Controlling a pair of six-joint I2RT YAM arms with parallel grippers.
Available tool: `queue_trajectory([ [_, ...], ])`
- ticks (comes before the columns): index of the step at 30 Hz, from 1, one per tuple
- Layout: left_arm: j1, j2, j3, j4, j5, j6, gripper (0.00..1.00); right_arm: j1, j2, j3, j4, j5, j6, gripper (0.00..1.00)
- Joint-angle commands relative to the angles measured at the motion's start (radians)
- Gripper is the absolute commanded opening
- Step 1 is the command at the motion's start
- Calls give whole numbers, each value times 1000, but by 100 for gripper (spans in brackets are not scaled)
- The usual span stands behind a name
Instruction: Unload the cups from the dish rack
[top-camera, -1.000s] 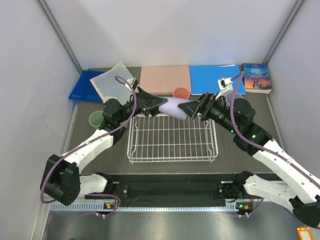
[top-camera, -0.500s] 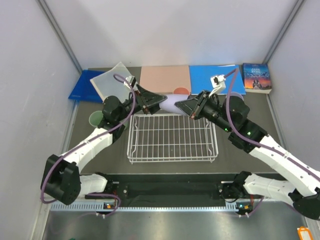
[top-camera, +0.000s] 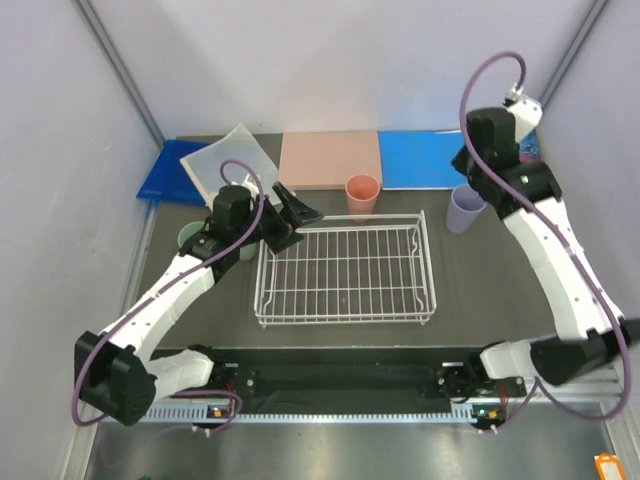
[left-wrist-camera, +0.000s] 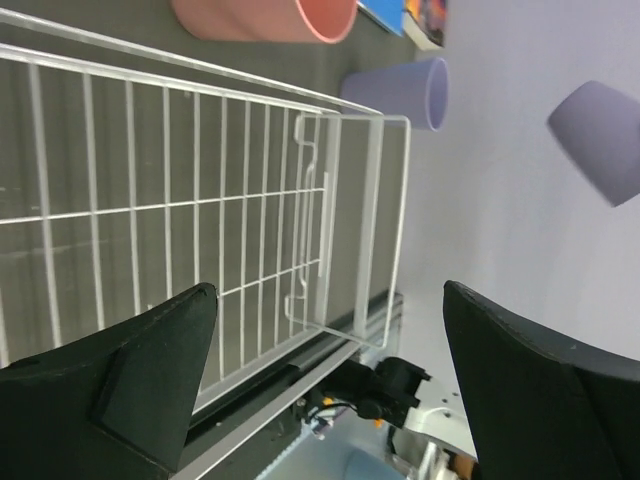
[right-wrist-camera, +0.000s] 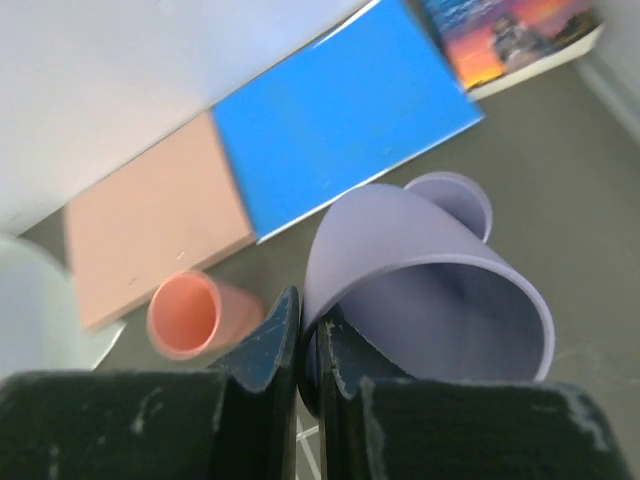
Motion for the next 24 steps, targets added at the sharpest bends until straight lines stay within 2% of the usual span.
queue_trajectory([
  [1,2,-33,119,-210,-141,133,99,-45,205,239,-250,116,-42,0],
  [4,2,-34,125,-235,-164,144,99,-82,302,311,-261,33,-48,0],
  [8,2,-33,113,-259,-162,148,99,-114,409,357,-312,6,-26,0],
  [24,2,2,105,-264,-175,177,99,-220,540,316,-214,-135,-56,0],
])
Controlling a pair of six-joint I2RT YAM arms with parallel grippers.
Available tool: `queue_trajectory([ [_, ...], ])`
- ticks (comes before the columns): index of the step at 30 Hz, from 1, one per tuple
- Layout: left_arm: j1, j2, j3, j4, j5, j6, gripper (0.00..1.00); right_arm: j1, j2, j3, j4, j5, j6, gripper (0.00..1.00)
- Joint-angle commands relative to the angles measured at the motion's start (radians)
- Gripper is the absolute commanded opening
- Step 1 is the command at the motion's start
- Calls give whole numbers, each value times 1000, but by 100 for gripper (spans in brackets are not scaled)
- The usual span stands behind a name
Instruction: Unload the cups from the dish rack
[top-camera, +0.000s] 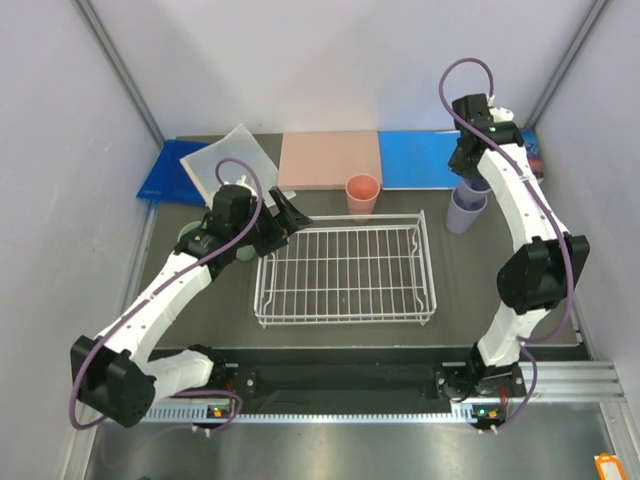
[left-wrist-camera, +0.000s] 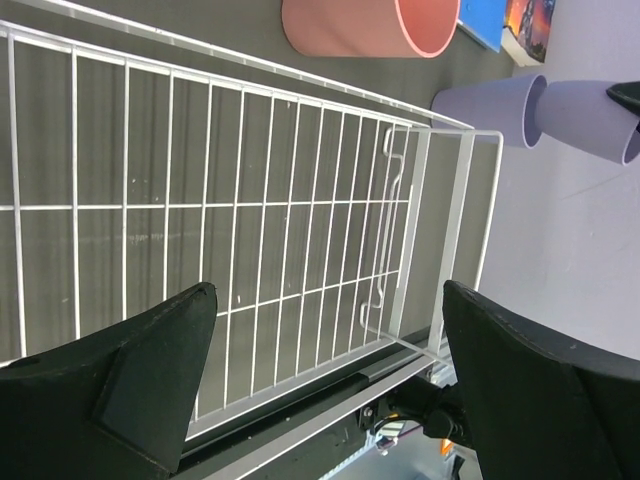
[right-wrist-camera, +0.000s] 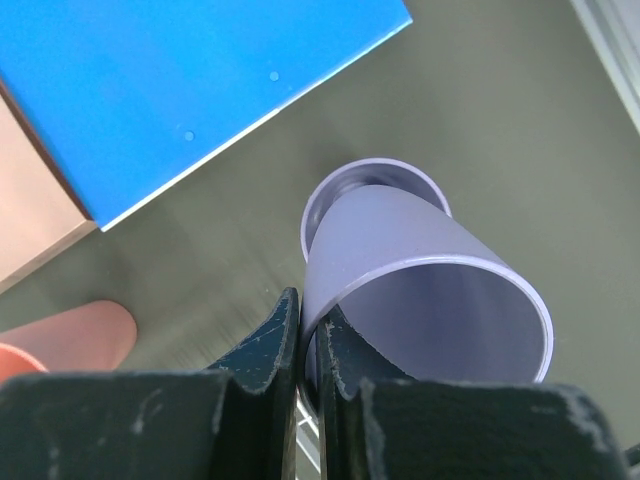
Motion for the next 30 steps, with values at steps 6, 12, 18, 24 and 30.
queue_trajectory([
  [6,2,33,2,14,-4,21,99,-24,95,7,61,-63,-27,0],
  [12,2,39,-1,39,21,34,99,-24,121,2,73,-103,-27,4],
  [18,2,39,3,40,14,57,99,-22,75,7,105,-109,-36,28],
  [24,2,57,11,51,30,56,99,-19,20,19,119,-114,-36,34],
  [30,2,56,20,48,19,88,99,1,-319,-289,620,-359,-79,53],
])
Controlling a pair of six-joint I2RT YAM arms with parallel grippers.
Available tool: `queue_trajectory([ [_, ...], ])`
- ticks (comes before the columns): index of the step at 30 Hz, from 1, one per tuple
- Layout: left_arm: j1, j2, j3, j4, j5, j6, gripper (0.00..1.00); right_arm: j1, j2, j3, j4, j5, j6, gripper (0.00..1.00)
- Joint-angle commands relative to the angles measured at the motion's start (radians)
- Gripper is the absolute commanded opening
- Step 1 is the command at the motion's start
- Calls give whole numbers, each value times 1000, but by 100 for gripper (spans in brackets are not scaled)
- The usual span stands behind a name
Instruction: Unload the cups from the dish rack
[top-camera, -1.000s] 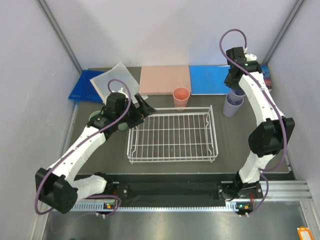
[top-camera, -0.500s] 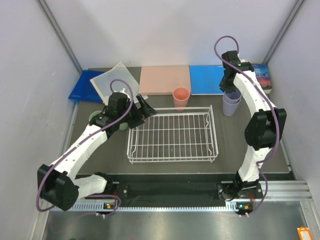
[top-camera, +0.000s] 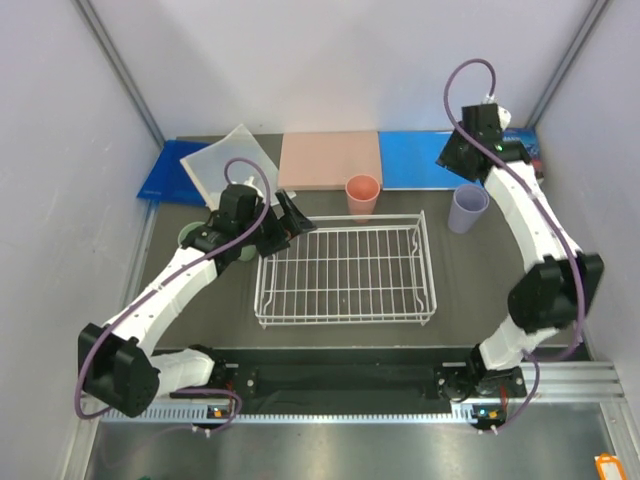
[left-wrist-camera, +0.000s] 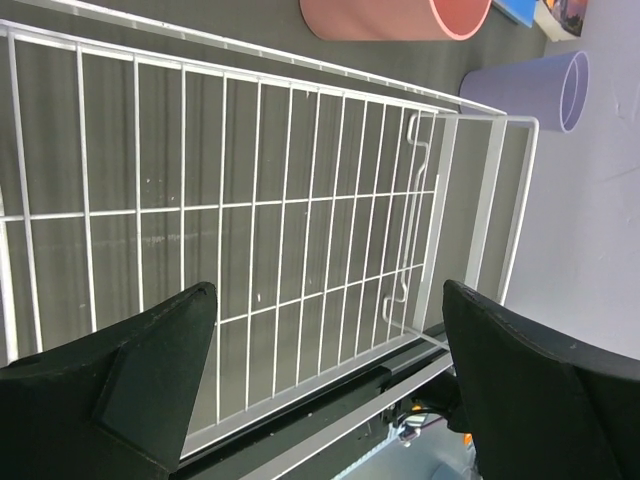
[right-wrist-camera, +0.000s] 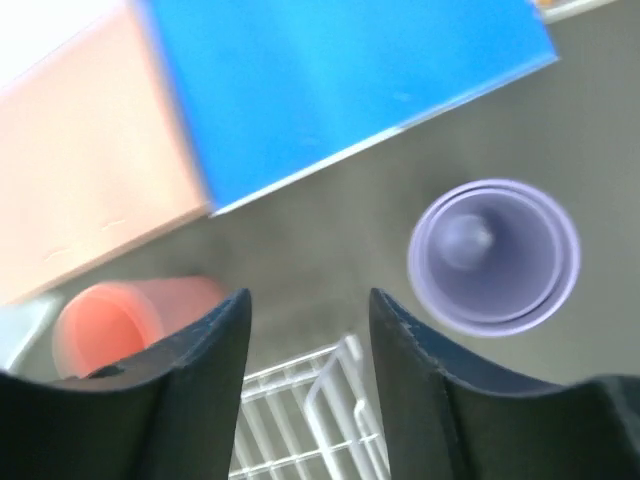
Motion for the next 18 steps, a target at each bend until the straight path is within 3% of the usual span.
queue_trajectory([
  [1,2,-4,28,15,-8,70,99,14,-367,-255,453,-225,-39,60],
  [2,2,-2,45,-1,-16,85,99,35,-407,-294,508,-241,-53,68],
  [3,2,-4,52,-16,-21,126,99,55,-444,-344,583,-243,-67,82],
  [6,0,-4,91,-96,-90,206,99,185,-529,-375,612,-122,-157,99],
  [11,-3,-16,146,-202,-232,321,99,540,-589,-463,661,260,-367,100],
  [12,-4,-22,151,-218,-273,352,99,579,-593,-495,672,355,-383,100],
  [18,-23,-51,164,-257,-366,386,99,774,-596,-563,722,584,-446,100],
])
